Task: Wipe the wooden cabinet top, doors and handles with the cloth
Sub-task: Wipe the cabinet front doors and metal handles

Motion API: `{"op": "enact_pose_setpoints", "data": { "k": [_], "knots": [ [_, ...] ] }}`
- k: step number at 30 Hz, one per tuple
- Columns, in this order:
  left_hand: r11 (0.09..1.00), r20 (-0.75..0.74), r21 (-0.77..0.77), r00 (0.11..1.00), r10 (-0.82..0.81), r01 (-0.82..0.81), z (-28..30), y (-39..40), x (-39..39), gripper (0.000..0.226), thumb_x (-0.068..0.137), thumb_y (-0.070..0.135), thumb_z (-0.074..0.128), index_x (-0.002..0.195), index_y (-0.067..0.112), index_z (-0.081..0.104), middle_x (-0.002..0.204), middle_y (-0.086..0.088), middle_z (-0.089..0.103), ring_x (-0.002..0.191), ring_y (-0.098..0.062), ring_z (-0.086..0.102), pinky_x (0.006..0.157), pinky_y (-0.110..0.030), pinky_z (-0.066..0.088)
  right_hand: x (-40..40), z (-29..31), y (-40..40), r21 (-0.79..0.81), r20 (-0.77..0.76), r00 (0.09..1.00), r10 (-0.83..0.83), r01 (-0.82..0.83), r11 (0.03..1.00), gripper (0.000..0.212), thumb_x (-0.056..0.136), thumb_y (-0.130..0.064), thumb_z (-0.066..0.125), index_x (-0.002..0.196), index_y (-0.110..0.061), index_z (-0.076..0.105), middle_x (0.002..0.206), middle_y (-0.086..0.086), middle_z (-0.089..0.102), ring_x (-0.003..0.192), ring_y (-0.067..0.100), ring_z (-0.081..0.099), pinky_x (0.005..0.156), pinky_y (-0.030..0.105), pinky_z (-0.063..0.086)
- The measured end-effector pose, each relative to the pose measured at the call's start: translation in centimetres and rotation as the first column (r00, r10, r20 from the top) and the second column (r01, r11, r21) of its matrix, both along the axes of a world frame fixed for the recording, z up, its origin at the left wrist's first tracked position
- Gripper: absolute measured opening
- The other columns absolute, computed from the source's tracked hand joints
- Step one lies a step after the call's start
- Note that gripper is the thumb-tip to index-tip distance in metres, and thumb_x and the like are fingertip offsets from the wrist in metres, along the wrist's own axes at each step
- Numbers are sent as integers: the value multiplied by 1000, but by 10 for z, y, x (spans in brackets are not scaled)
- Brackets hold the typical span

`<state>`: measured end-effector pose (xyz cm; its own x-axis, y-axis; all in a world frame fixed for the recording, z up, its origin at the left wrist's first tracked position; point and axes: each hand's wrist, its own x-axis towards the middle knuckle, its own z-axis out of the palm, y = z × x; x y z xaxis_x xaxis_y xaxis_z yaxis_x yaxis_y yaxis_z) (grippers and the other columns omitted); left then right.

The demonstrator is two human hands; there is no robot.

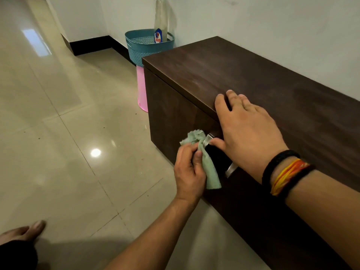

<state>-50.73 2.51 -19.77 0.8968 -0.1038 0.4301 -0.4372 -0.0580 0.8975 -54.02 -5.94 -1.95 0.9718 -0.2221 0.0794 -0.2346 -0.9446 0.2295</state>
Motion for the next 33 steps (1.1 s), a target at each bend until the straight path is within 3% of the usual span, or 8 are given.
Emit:
{"op": "enact_pose_setpoints", "data": {
  "k": [3, 6, 10, 14, 18, 26, 29, 33],
  "knots": [
    [999, -112, 8, 992, 50, -49, 0, -2, -1, 23, 99, 15, 53, 90, 36, 54, 89, 8, 55, 84, -7, 55, 74, -22, 45, -1, 1, 0, 6, 11, 1000, 7, -7, 1000, 95, 85, -54, 68, 152, -14, 14, 163, 20, 19, 149, 38, 25, 115, 47, 31],
    [998, -177, -39, 983, 42, -50, 15, -4, 1, 16, 97, 18, 54, 85, 28, 55, 87, 6, 54, 81, -4, 54, 72, -16, 43, 0, 1, 0, 20, 6, 1000, -1, 0, 1000, 96, 85, -53, 67, 154, -15, 11, 164, 20, 17, 149, 38, 24, 116, 47, 30],
    [996, -129, -9, 988, 88, -90, 45, -14, 13, 17, 94, 15, 62, 78, 20, 56, 86, 2, 51, 76, 0, 50, 66, -8, 37, 2, -1, -1, -3, -15, 1000, 9, -9, 1000, 91, 90, -47, 64, 154, -13, 9, 164, 21, 15, 149, 39, 23, 115, 47, 30],
    [995, -78, -75, 995, 61, -67, 20, -14, 5, 13, 98, 25, 54, 86, 23, 56, 89, 1, 51, 82, -3, 51, 74, -17, 43, 2, 0, 0, -19, -32, 999, -4, 4, 1000, 97, 88, -51, 65, 155, -13, 7, 165, 21, 14, 150, 39, 22, 116, 48, 29],
    [995, -154, -60, 985, 73, -83, -4, -10, 2, 20, 99, 35, 45, 82, 27, 51, 84, 5, 50, 77, -6, 49, 69, -25, 43, 1, 2, 2, -17, -35, 999, -2, 1, 1000, 99, 87, -56, 64, 156, -13, 5, 165, 20, 12, 150, 38, 21, 117, 47, 28],
    [988, -102, -55, 985, 136, -142, 37, -15, 11, 21, 90, 19, 65, 71, 13, 60, 76, -1, 55, 70, -9, 53, 61, -23, 45, 4, -1, -1, 22, -39, 999, -1, 2, 1000, 96, 91, -47, 63, 156, -13, 2, 165, 21, 9, 150, 41, 18, 117, 48, 27],
    [986, -125, -151, 991, 45, -64, 16, -10, 6, 17, 95, 27, 58, 78, 21, 59, 81, -2, 58, 77, -8, 56, 70, -19, 46, 4, -2, -1, 15, -54, 999, -5, 6, 1000, 99, 89, -49, 65, 156, -12, 1, 165, 21, 7, 150, 42, 17, 118, 49, 26],
    [993, -238, -111, 971, 10, -37, 2, -6, 4, 18, 94, 38, 52, 77, 32, 55, 80, 1, 59, 75, -4, 54, 71, -20, 45, 3, -2, -1, 22, -48, 999, 7, -6, 1000, 99, 89, -50, 64, 156, -12, 1, 166, 20, 7, 151, 41, 16, 118, 48, 26]
  ]
}}
